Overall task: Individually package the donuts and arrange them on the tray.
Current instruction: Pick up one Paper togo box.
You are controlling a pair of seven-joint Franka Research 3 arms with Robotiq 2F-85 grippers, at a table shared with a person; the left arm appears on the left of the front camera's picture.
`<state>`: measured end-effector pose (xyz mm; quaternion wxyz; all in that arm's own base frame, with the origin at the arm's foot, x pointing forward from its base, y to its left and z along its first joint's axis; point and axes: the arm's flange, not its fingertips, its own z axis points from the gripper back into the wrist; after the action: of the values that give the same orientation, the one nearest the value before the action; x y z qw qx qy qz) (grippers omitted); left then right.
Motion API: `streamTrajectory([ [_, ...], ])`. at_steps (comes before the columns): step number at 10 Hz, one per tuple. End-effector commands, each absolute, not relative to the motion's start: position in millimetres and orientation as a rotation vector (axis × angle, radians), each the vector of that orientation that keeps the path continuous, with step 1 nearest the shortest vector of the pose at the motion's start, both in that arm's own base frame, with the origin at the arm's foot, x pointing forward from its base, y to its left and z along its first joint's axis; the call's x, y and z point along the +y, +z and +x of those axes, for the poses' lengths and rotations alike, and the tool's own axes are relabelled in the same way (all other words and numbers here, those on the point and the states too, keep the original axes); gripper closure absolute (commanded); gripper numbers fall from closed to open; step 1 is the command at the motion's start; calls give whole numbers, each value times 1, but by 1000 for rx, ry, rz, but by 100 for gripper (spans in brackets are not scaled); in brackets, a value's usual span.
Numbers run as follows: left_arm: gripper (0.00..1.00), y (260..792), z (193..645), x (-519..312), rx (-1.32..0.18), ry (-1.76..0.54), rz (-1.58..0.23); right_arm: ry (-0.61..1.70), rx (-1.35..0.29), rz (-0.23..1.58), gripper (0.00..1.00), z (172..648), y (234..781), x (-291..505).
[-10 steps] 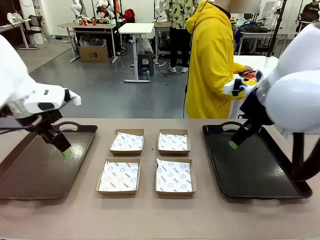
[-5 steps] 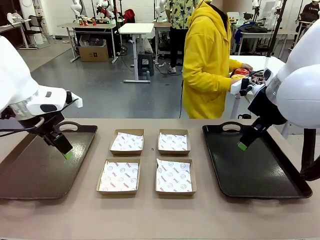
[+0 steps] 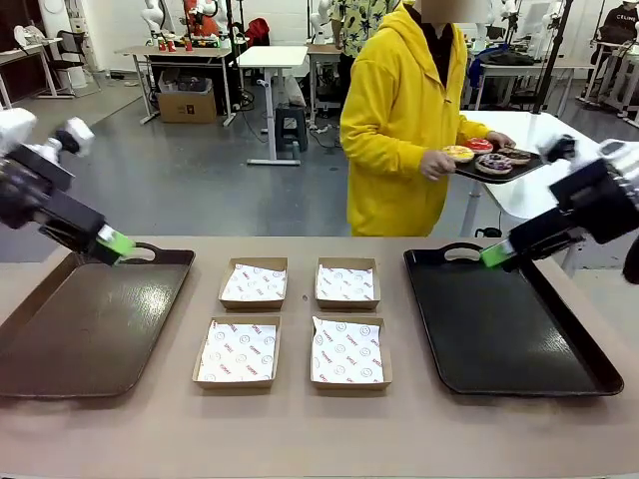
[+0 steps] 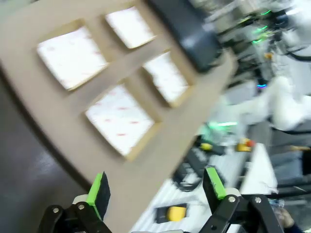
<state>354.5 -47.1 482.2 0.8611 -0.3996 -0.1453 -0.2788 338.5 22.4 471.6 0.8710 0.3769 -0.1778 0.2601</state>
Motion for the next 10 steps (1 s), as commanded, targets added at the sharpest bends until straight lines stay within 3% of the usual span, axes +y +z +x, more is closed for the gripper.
streamTrajectory([
  [1,0,471,365,-7,-136,-327,-1326,148,-227,1461,0,352,451,-17],
  [4,0,441,368,50,-21,-166,-1372,19,-152,1501,0,345,421,-64],
  [6,0,427,370,79,-36,-104,-1431,-28,-145,1457,0,346,409,-83],
  [10,0,418,360,101,-105,13,-1313,-80,-169,1336,0,342,404,-104],
])
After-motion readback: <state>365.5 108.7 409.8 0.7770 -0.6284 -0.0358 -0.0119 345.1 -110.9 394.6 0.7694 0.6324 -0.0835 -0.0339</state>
